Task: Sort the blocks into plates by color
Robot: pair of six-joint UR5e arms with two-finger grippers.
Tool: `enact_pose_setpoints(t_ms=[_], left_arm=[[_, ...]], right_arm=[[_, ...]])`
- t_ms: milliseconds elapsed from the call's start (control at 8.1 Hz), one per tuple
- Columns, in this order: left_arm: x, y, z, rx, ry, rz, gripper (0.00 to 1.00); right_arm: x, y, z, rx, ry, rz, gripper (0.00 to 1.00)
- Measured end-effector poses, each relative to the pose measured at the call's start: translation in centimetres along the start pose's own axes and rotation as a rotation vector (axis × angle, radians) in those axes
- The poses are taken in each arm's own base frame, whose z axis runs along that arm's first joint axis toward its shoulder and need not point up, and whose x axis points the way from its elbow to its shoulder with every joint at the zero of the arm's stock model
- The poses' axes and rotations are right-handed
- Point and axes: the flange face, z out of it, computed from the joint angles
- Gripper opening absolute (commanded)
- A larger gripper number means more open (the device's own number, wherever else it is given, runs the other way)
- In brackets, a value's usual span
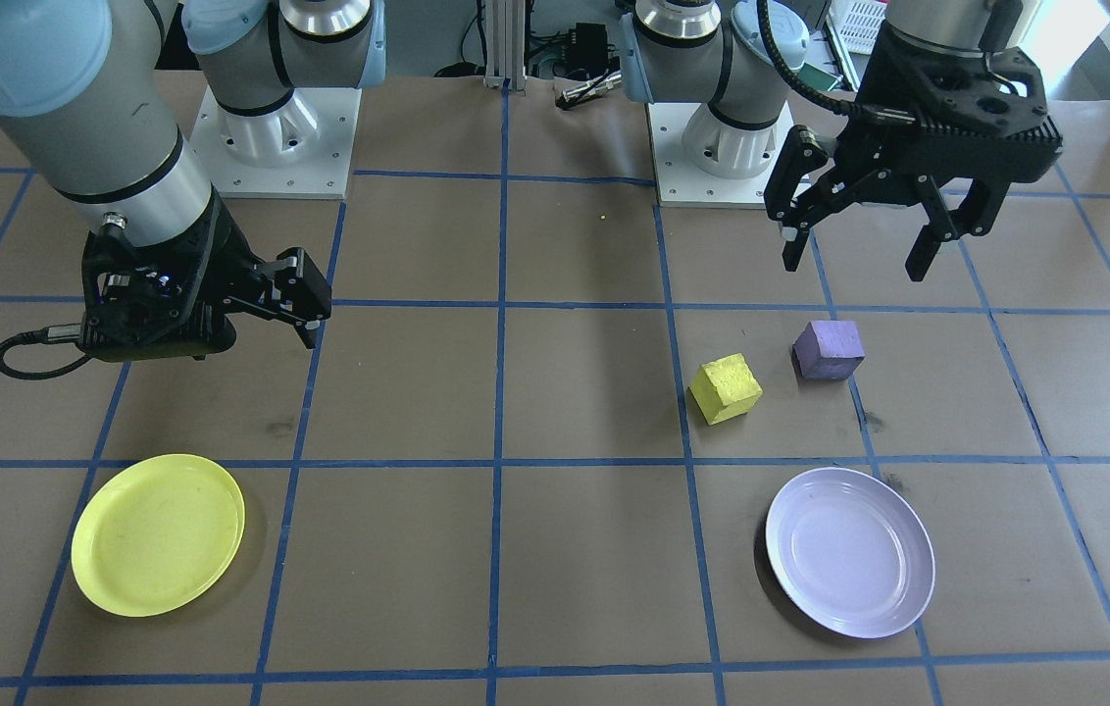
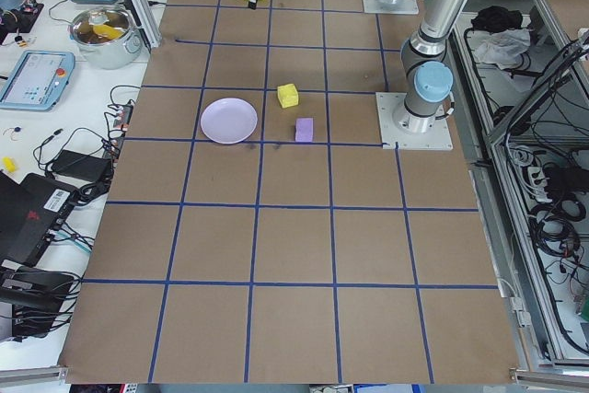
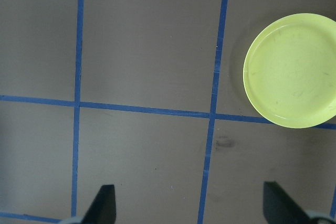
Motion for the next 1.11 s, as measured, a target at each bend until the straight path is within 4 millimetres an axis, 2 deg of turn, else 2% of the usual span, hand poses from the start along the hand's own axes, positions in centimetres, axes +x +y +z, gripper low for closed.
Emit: enact_pose_setpoints(t_ms=[247, 494, 618, 741, 1112], left_arm=[[-1.4, 1.5, -1.3, -0.044, -0.006, -0.032, 1.00], [-3.5, 2.2, -1.3, -0.084, -0.007, -0.073, 1.00], [-4.8, 2.1, -0.1, -0.125, -0.004, -0.097, 1.00], [-5.7, 1.8, 2.1, -0.189, 0.006, -0.114, 1.00], [-6.8, 1.0, 8.3, -0.346, 0.036, -0.125, 1.00]], right_arm=[[0.0, 0.0, 0.0, 0.000, 0.000, 0.001, 1.00], [0.0, 0.0, 0.0, 0.000, 0.000, 0.002, 1.00], [0.0, 0.0, 0.1, -0.002, 0.001, 0.002, 1.00], [0.1, 0.0, 0.3, -0.006, 0.007, 0.002, 1.00], [0.2, 0.1, 0.9, -0.013, 0.014, 0.002, 1.00]])
